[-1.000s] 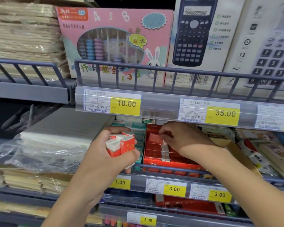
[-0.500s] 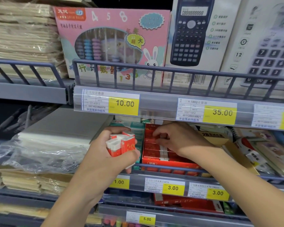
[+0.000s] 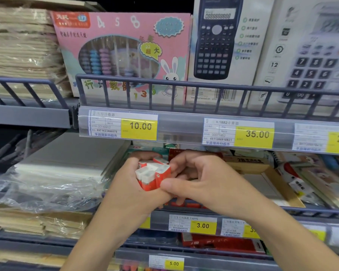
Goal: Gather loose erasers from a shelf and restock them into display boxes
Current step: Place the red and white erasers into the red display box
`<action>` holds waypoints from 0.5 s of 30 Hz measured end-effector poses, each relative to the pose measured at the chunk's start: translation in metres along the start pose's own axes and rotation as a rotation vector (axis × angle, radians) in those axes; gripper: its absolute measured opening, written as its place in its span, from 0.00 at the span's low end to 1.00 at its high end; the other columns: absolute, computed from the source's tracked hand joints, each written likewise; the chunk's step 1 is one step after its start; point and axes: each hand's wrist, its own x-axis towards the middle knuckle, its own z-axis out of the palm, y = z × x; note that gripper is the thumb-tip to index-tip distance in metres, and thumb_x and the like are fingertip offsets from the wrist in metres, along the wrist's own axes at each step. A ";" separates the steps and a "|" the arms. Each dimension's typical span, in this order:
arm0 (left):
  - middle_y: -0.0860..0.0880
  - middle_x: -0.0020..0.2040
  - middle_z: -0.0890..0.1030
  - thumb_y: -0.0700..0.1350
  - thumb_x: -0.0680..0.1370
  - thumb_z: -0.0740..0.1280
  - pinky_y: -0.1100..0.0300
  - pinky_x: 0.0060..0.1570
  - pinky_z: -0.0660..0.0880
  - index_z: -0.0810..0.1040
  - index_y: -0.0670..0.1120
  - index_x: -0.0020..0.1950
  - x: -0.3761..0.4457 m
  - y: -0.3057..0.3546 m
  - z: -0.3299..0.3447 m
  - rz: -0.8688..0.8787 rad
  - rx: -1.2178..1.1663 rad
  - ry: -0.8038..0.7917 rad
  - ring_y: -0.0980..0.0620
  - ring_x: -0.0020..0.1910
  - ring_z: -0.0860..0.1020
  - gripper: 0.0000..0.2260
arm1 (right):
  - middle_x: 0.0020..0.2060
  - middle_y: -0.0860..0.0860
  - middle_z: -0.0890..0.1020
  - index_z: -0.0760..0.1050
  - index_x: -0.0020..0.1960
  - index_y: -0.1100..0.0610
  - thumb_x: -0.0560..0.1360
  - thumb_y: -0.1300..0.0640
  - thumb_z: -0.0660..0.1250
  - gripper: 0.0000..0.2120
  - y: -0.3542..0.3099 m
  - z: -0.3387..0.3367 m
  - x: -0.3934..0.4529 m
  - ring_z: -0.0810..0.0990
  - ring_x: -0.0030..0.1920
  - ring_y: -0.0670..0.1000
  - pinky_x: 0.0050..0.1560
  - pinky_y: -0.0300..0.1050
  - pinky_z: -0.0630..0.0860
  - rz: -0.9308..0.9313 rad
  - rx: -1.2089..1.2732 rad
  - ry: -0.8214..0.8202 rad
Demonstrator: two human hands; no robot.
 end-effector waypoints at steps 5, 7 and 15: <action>0.52 0.45 0.87 0.63 0.52 0.84 0.42 0.41 0.85 0.78 0.61 0.48 0.000 -0.001 -0.003 0.019 0.061 -0.012 0.44 0.43 0.86 0.29 | 0.40 0.54 0.84 0.76 0.51 0.52 0.72 0.57 0.74 0.10 0.002 0.007 0.000 0.85 0.35 0.53 0.37 0.47 0.81 -0.032 -0.080 0.097; 0.50 0.44 0.88 0.65 0.53 0.85 0.51 0.38 0.84 0.79 0.61 0.49 -0.001 -0.001 -0.008 -0.009 0.006 -0.058 0.48 0.40 0.86 0.29 | 0.41 0.53 0.84 0.76 0.54 0.51 0.74 0.60 0.71 0.10 0.001 0.004 -0.002 0.86 0.37 0.55 0.43 0.53 0.82 -0.019 -0.100 0.138; 0.49 0.48 0.88 0.46 0.67 0.78 0.60 0.33 0.78 0.81 0.60 0.47 0.002 -0.004 -0.016 -0.068 -0.142 -0.005 0.48 0.27 0.77 0.13 | 0.22 0.36 0.77 0.77 0.36 0.44 0.74 0.48 0.71 0.09 0.003 -0.051 -0.005 0.73 0.25 0.35 0.27 0.27 0.67 0.274 -0.535 0.245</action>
